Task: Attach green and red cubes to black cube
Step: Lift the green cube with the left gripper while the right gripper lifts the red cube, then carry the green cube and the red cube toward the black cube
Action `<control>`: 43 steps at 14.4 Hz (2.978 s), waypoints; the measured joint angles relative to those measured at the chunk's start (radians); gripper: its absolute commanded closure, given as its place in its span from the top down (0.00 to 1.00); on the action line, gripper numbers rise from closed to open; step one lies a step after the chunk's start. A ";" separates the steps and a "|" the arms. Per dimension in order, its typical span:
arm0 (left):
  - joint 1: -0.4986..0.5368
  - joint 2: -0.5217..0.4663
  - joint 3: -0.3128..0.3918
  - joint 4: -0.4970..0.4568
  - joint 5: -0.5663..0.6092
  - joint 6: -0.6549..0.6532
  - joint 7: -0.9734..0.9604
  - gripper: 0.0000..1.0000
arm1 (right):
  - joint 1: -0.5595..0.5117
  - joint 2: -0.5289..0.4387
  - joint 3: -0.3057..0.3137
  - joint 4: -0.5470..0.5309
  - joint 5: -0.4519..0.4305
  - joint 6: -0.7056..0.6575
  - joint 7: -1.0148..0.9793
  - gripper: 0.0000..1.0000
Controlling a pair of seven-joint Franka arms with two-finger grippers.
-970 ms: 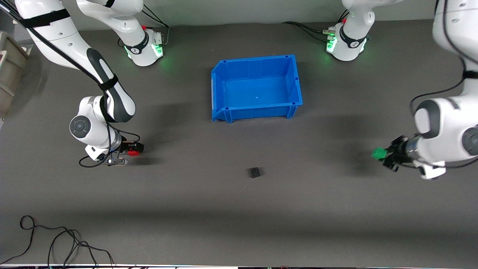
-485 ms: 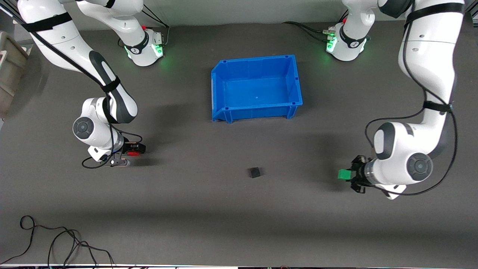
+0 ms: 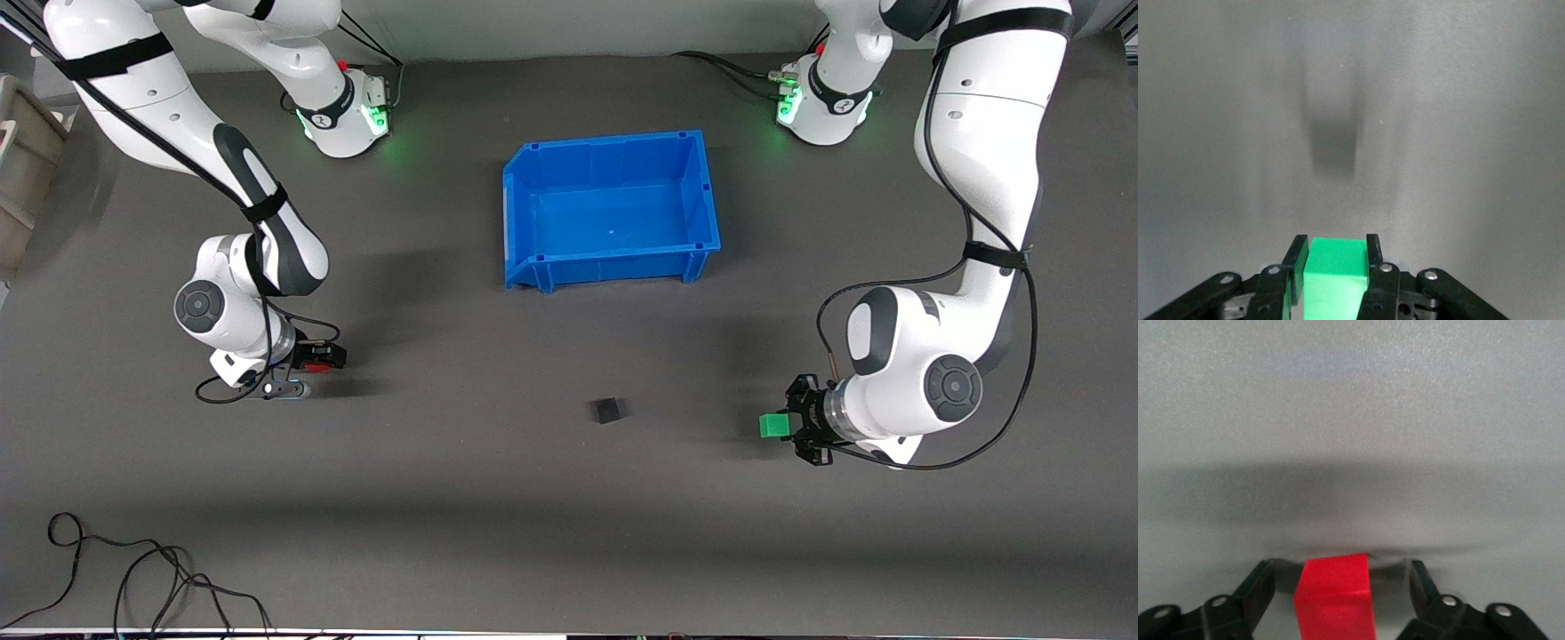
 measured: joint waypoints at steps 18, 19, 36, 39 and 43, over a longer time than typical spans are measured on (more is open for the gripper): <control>-0.126 -0.006 -0.002 0.004 0.006 0.018 -0.153 0.00 | 0.001 -0.034 0.007 0.040 0.245 -0.079 0.003 0.00; -0.138 -0.005 -0.002 0.004 0.006 0.023 -0.166 0.00 | 0.000 -0.049 0.006 0.054 0.274 -0.116 0.007 0.00; -0.332 0.104 0.001 0.002 0.076 0.171 -0.559 0.00 | 0.177 -0.100 -0.006 0.267 0.362 -0.376 1.085 0.00; -0.350 0.122 0.001 0.003 0.077 0.205 -0.565 0.00 | 0.219 -0.045 -0.006 0.328 0.357 -0.391 1.227 0.00; -0.352 0.124 0.007 0.006 0.077 0.236 -0.565 0.00 | 0.291 0.008 -0.005 0.374 0.322 -0.393 1.343 0.00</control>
